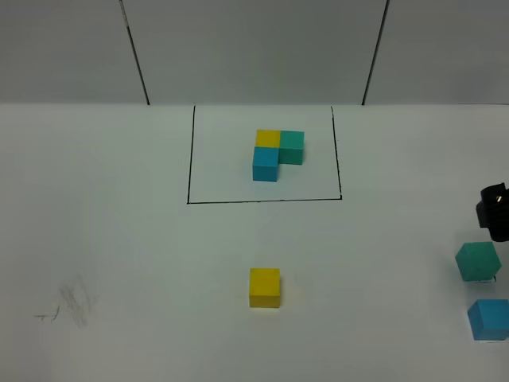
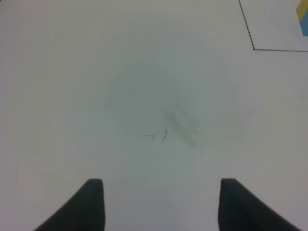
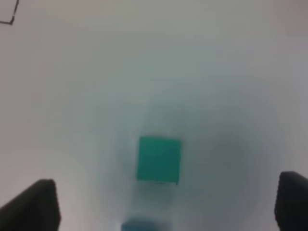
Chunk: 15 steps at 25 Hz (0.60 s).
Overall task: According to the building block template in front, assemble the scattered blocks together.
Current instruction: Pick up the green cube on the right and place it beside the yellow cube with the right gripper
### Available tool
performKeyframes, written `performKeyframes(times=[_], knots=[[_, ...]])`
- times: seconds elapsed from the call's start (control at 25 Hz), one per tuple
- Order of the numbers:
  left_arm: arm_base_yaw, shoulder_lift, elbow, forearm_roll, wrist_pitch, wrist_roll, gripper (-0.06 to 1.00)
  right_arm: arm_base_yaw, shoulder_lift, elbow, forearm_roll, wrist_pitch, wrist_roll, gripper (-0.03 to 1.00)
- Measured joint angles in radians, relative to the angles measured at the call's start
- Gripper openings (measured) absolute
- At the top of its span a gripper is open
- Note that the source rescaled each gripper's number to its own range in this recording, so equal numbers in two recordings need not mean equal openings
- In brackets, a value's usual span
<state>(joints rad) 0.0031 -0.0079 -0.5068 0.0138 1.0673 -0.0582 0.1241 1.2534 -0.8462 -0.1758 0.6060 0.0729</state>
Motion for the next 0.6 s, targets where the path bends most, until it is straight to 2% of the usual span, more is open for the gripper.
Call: performKeyframes(times=[0.32,0.6], knots=[[0.0,0.0,0.0,0.0,0.0,0.0,0.16,0.0,0.094,0.041,-0.01,-0.053,0.102,0.84],[0.0,0.0,0.0,0.0,0.0,0.0,0.16,0.0,0.183,0.056,-0.016,-0.097,0.122,0.84]])
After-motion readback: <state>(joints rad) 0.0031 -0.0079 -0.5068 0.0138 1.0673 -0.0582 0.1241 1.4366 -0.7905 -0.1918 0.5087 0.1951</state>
